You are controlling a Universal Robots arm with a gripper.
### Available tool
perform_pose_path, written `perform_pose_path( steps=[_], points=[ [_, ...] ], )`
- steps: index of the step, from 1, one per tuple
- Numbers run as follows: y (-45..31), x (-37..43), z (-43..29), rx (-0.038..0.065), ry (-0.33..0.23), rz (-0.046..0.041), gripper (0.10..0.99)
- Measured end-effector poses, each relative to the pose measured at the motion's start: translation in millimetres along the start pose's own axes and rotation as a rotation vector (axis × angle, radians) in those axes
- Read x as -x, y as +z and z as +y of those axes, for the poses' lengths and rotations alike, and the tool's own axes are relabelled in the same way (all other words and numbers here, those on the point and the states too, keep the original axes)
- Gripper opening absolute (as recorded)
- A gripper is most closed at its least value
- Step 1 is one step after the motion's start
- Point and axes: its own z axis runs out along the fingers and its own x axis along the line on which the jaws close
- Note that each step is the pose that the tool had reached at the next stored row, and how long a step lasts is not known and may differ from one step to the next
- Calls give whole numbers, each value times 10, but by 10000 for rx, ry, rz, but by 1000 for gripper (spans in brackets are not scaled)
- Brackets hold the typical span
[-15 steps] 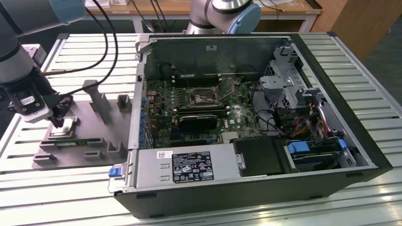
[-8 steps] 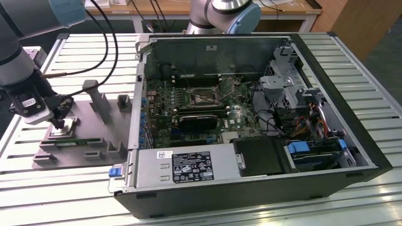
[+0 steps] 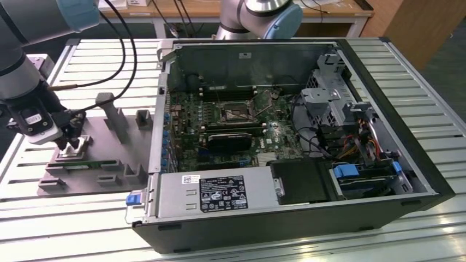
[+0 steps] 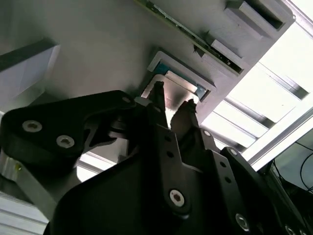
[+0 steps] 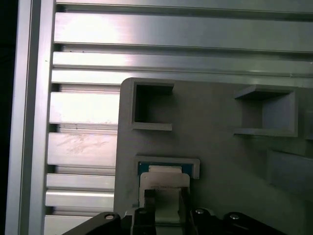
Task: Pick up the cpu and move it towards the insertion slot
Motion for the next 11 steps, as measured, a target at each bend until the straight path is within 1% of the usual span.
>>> perform_pose_path(
  steps=[1,2,4,5,7,8,9,11],
  points=[
    [0,0,0,0,0,0,353],
    [1,0,0,0,0,0,353],
    [2,0,0,0,0,0,467],
    [3,0,0,0,0,0,467],
    [4,0,0,0,0,0,584],
    [4,0,0,0,0,0,584],
    [5,0,0,0,0,1,647],
    [6,0,0,0,29,-1,647]
  ],
)
